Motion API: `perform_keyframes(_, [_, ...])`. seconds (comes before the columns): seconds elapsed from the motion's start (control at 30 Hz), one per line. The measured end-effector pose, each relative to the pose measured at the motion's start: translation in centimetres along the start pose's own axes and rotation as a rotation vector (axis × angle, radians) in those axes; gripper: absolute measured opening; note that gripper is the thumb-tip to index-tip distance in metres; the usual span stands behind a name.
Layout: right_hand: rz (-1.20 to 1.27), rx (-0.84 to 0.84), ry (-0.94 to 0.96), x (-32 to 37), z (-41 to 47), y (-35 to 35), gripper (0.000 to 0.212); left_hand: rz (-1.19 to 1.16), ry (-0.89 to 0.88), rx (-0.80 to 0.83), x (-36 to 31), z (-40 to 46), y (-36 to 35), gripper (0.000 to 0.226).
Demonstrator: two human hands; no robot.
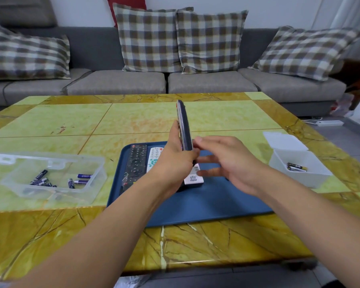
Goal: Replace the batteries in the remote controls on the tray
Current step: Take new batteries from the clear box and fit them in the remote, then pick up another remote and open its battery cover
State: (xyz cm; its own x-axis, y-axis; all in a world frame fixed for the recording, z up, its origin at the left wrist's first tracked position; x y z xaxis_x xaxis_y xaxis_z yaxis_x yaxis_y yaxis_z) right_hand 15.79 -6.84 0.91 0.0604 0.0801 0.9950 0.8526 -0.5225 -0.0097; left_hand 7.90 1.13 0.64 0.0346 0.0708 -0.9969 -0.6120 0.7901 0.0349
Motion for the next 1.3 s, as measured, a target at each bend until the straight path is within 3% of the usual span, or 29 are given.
perform_keyframes(0.1, [-0.134,-0.008,0.027,-0.3,-0.2,-0.8,0.032,0.297,-0.015,-0.01,0.1,-0.1,-0.6,0.098])
perform_keyframes(0.2, [-0.157,-0.146,-0.044,-1.8,0.7,0.3,0.041,0.316,0.046,0.093,1.3,-0.2,-2.3,0.109])
perform_keyframes(0.27, [-0.193,-0.195,-0.074,-2.3,1.3,1.5,0.035,0.215,0.104,0.183,1.9,-0.3,-3.3,0.103])
perform_keyframes(0.33, [-0.185,-0.237,-0.086,-2.6,2.1,3.1,0.032,0.289,0.095,0.193,1.3,-0.2,-2.5,0.078])
perform_keyframes(0.47, [-0.393,-0.33,-0.141,-3.6,3.4,5.9,0.033,0.936,-0.104,0.12,0.9,1.0,2.2,0.07])
perform_keyframes(0.6, [-0.785,-0.336,-0.104,-3.4,3.7,5.5,0.029,1.306,0.018,0.297,4.4,0.5,3.6,0.075])
perform_keyframes(0.73, [-1.141,-0.375,0.005,-2.9,4.3,5.0,0.025,1.361,0.027,0.331,5.3,0.4,3.7,0.078])
perform_keyframes(0.83, [-1.244,-0.395,0.11,-1.3,3.7,3.4,0.013,1.394,0.028,0.337,5.5,0.5,3.7,0.076])
perform_keyframes(0.97, [-1.257,-0.265,0.182,-0.4,2.6,-0.9,0.041,1.394,0.034,0.348,5.5,0.6,3.7,0.07])
perform_keyframes(1.1, [-1.395,-0.1,0.05,-2.2,2.3,-2.9,0.057,1.37,0.026,0.365,5.5,0.9,4.1,0.075])
perform_keyframes(1.23, [-1.306,-0.059,-0.027,-2.5,2.3,-3.1,0.056,1.361,0.014,0.363,5.4,0.7,4.2,0.077])
perform_keyframes(1.3, [-1.054,-0.075,-0.095,-2.5,2.3,-2.5,0.044,1.36,0.013,0.356,5.3,0.5,4.2,0.076])
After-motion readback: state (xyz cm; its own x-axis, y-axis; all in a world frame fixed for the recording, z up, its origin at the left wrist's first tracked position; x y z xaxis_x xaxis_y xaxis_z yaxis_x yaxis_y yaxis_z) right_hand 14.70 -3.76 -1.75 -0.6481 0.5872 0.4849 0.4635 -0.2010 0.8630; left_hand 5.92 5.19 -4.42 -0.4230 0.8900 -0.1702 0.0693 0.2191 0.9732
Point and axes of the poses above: each hand's wrist, its own z-axis towards the middle knuckle, its own y-axis out of the back of the hand, x = y × z, the point moved 8 cm from there along z, towards the middle knuckle
